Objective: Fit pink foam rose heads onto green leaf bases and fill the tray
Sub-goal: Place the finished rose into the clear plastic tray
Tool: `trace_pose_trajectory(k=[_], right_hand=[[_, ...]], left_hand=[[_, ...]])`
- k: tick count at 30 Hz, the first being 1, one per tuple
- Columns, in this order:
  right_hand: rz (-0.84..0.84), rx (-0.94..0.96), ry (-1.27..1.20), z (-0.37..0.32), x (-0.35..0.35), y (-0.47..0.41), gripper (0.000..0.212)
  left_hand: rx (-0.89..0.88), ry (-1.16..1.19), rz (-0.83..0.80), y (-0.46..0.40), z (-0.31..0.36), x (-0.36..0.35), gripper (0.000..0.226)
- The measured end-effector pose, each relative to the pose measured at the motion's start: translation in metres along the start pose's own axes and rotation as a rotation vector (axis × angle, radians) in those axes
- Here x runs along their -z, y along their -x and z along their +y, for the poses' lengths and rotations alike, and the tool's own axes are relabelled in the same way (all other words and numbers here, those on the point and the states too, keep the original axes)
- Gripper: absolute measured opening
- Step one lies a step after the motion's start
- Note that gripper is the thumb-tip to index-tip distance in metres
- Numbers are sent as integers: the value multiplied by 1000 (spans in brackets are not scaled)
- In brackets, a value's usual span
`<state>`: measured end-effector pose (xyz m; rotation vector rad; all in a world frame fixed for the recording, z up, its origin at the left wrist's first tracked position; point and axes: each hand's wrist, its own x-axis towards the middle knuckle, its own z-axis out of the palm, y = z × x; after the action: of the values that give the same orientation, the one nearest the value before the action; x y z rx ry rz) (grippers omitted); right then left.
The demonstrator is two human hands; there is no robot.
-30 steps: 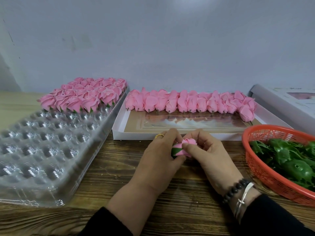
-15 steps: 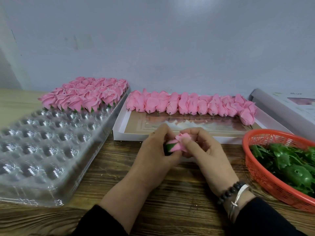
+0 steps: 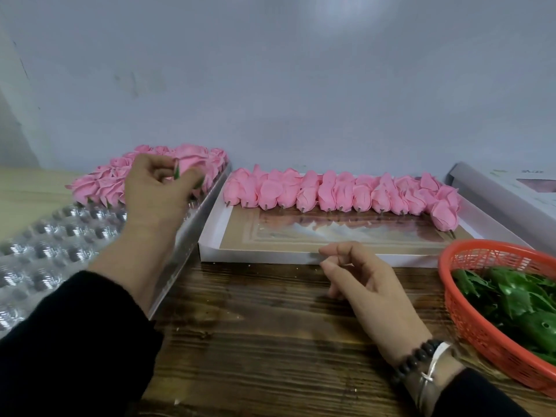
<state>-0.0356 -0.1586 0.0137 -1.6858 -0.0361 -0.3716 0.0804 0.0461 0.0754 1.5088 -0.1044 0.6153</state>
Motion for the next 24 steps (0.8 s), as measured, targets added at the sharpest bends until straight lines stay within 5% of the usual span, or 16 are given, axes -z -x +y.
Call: trace_pose_trajectory(k=[7, 24], right_hand=[[-40, -6, -50, -3, -1, -1, 15], [-103, -52, -5, -7, 0, 0, 15]], left_hand=[[-2, -264, 18, -39, -23, 10, 61], [6, -786, -128, -51, -55, 0, 37]])
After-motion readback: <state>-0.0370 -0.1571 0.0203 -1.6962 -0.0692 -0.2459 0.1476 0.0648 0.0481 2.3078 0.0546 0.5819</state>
